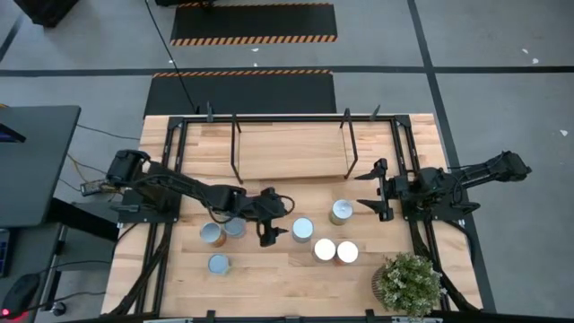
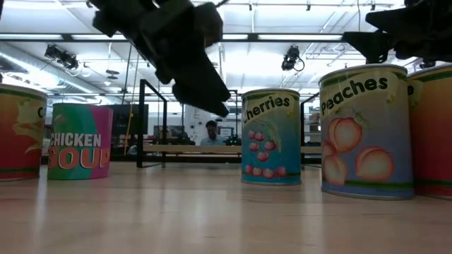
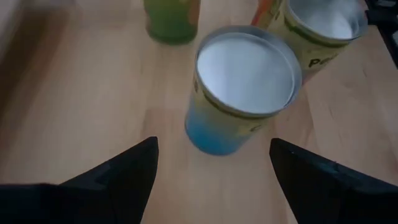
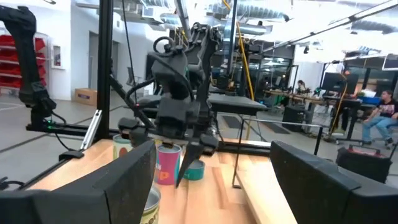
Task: Pick and place cans onto a shelf
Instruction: Put the canned cherries on the shelf
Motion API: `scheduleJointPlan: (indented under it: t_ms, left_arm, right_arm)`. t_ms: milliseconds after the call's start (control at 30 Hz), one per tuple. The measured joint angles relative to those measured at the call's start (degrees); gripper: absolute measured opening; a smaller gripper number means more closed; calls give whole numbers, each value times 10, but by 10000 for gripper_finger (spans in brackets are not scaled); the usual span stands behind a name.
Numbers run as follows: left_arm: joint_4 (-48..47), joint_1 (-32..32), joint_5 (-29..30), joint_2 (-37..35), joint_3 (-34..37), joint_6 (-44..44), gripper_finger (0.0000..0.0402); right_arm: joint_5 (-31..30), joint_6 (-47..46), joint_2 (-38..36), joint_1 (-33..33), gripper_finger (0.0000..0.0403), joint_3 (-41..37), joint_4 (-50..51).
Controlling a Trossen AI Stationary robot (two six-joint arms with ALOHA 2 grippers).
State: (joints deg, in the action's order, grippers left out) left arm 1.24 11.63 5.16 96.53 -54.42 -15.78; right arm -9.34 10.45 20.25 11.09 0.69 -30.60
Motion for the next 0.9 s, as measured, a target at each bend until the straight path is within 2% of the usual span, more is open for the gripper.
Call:
scheduleJointPlan:
  t_ms: [200,333,500,667,900]
  left_arm:
    - [-31,1,-20,55,-36,-46,316]
    - [-40,15,-16,76,-51,-17,316]
    - [-29,29,31,87,-51,41,316]
    - [-27,29,82,86,-51,43,316]
    - [-42,26,50,86,-51,28,316]
  right_arm:
    - [8,45,0,0,323,0,-10]
    - [15,48,0,0,323,0,-8]
    - [15,60,0,0,323,0,-6]
    - [15,69,0,0,323,0,-7]
    - [15,64,0,0,323,0,-7]
